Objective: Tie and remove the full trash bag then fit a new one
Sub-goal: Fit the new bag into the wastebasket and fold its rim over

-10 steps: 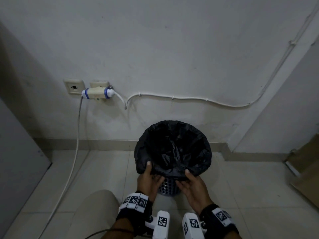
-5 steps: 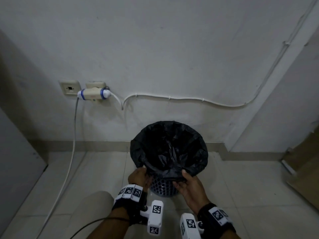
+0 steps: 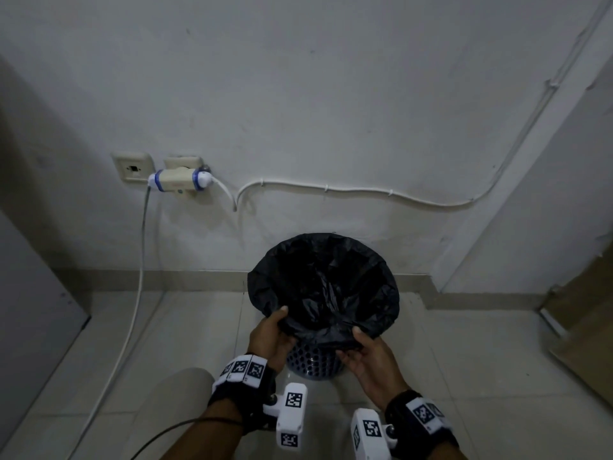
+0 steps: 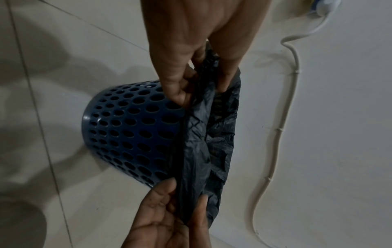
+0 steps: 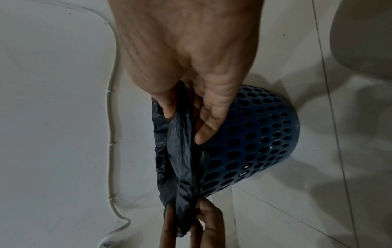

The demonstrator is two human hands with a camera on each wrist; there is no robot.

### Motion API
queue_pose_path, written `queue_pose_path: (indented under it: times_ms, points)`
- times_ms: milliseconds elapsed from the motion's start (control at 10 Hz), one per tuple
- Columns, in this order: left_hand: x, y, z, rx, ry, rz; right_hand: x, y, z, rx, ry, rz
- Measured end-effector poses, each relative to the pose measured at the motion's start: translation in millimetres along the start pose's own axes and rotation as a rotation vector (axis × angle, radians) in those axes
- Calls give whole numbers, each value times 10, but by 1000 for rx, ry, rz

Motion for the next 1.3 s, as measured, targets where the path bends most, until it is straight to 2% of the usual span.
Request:
queue_pose_path:
  times_ms: [100, 200, 300, 500, 600, 700, 800, 900, 1000, 1100, 1200, 1300]
  points:
    - [0, -32, -33, 90, -2, 1, -41, -23, -49, -1, 0, 13]
    - [-25, -107, -67, 76, -5, 39, -62, -42, -63, 10, 11, 6]
    - [-54, -167, -66, -94, -12, 161, -71, -65, -33, 1, 20, 3]
    - [-316, -429, -101, -218, -59, 348, -71, -70, -32, 13, 32, 4]
    - [-171, -294, -44, -41, -49, 338, -70, -80, -37, 20, 28, 11]
    - [-172, -252, 30, -78, 78, 274, -63, -71, -41, 20, 24, 8]
    - [-129, -223, 82, -249, 136, 292, -43, -61, -49, 6, 24, 18]
    - [-192, -265, 24, -196, 156, 254, -14, -52, -64, -12, 10, 56]
    - [-153, -209, -40, -106, 120, 163, 55, -6, -33, -89, -2, 97]
    - [-174, -249, -117, -57, 144, 201, 160, 118, 104, -128, 95, 110]
    - [-79, -191, -214, -52, 124, 169, 190, 208, 265, -48, 197, 131]
    - [-19, -111, -342, -105, 85, 83, 145, 222, 267, -114, 168, 147]
Point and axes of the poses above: each hand's wrist, its own x-axis away from the middle knuckle, its own y-axis out of the palm, z = x × y, the point moved 6 cm from there along -x, towards the middle knuckle, and after that the axes turned 4 degrees about -x, right-handed, at the moved point
